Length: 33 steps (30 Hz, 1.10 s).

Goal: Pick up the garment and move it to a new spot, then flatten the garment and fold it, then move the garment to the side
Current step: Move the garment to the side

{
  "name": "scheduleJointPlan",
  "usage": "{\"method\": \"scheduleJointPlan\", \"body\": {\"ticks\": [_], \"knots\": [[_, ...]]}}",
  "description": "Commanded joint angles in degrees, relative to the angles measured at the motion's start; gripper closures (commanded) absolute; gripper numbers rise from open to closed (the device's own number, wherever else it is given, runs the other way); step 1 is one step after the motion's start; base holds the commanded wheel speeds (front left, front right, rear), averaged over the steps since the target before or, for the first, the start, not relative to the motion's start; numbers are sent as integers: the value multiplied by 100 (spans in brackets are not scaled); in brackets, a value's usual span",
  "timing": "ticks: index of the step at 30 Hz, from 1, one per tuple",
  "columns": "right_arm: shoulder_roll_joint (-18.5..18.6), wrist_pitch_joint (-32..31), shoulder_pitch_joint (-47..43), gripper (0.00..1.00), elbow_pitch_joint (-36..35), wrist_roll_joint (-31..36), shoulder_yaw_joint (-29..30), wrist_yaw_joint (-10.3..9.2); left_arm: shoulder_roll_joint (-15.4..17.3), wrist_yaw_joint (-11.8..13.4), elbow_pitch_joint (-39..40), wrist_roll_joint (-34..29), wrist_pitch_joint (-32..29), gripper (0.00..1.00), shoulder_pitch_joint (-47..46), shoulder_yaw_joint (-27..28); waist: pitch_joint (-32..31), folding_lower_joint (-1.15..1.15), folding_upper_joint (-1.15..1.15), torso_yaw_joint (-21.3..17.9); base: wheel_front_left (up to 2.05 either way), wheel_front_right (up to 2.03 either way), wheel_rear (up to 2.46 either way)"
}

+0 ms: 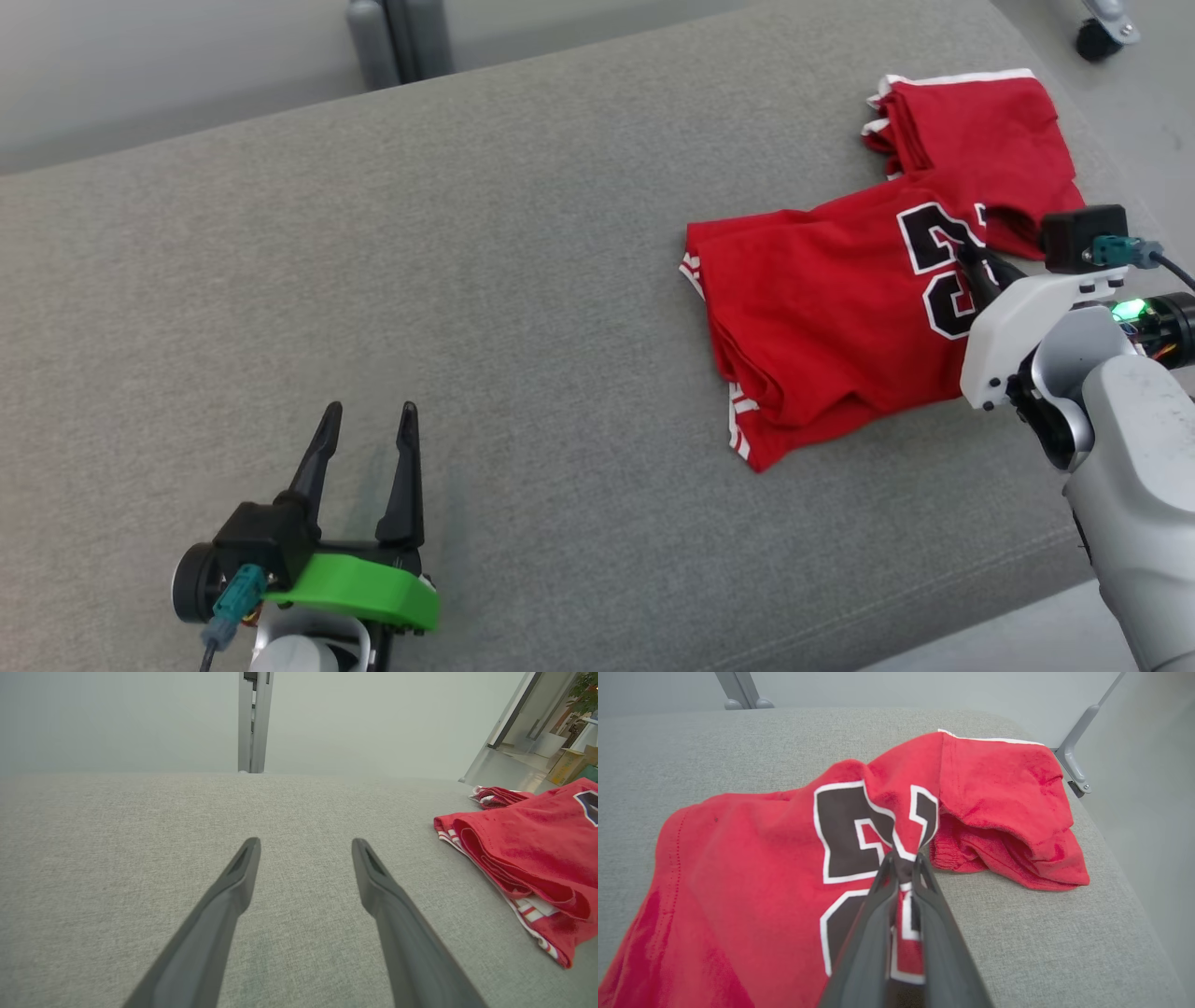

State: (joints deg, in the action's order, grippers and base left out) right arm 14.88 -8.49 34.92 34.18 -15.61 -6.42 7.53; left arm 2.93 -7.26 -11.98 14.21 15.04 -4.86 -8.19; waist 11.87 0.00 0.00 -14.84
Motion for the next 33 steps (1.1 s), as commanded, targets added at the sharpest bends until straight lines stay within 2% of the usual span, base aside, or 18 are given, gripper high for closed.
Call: {"method": "scheduleJointPlan", "body": {"ticks": [1, 9, 14, 20, 26, 33], "knots": [[1, 48, 75, 100, -23, 20, 45, -9, 67, -19, -9, -22, 16, 0, -137, -12, 395, 0, 0, -511, 0, 0, 0], [-70, 67, 246, 100, -83, 137, 125, -9, 132, -30, -40, -49, 16, 0, -247, -82, 470, 0, 0, -648, 0, 0, 0], [-128, 8, 465, 100, -218, 106, 102, -9, 139, -33, -43, -6, 16, 0, -275, -68, 458, 0, 0, -530, 0, 0, 0], [-25, -222, 1118, 100, -307, 253, 141, -9, 133, -35, -11, 5, 16, 0, -311, -29, 506, 0, 0, -329, 0, 0, 0], [321, -581, 1778, 100, -88, 523, 334, -10, 136, -37, -9, -14, 16, 0, -351, -64, 674, 0, 0, -79, 0, 0, 0], [991, -795, 2134, 100, 412, 891, 677, -10, 155, -37, 21, -25, 16, 0, -458, -146, 927, 0, 0, 205, 0, 0, 0]]}}
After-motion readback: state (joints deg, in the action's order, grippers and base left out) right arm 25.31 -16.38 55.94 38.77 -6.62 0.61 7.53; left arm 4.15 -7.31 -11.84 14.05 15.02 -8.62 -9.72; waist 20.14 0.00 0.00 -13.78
